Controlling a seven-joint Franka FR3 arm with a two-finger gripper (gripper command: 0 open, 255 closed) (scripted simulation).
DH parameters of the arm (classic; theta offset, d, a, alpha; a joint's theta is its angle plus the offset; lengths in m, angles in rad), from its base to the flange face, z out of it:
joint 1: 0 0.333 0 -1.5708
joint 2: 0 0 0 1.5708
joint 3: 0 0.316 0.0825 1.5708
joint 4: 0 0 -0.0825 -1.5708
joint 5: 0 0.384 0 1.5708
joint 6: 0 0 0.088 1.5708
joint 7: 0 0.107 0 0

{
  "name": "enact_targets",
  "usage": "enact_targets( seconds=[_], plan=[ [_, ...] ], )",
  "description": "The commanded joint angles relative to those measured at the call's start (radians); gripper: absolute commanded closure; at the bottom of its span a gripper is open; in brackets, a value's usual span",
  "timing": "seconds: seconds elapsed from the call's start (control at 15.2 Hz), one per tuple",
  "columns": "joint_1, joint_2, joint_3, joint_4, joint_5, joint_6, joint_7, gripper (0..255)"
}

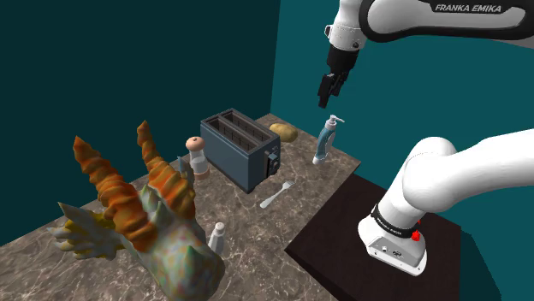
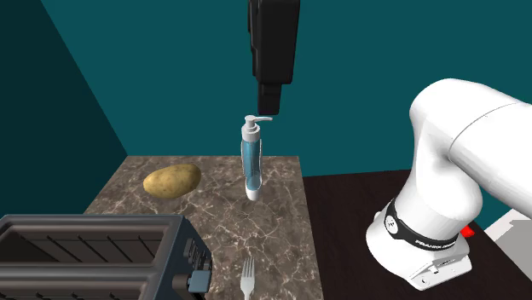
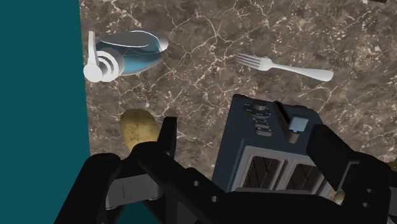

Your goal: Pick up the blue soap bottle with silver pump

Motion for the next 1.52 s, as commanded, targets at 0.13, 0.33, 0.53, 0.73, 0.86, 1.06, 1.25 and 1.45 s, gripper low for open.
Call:
enact_targets(
  seconds=[0.13,0.33,0.53,0.73,0.86,1.06,1.25,1.45],
  plan=[
    [-0.01,0.007,-0.044,-0.033,-0.026,0.039,-0.056,0],
    [-0.027,0.031,-0.112,-0.073,-0.066,0.102,-0.14,0],
    [-0.042,0.072,-0.182,-0.1,-0.104,0.169,-0.223,0],
    [-0.055,0.13,-0.254,-0.113,-0.138,0.239,-0.307,0],
    [-0.061,0.178,-0.302,-0.113,-0.156,0.288,-0.363,0],
    [-0.064,0.262,-0.374,-0.103,-0.173,0.363,-0.451,0],
    [-0.064,0.289,-0.392,-0.119,-0.177,0.405,-0.465,0],
    [-0.064,0.309,-0.401,-0.146,-0.181,0.452,-0.465,0]
  ],
)
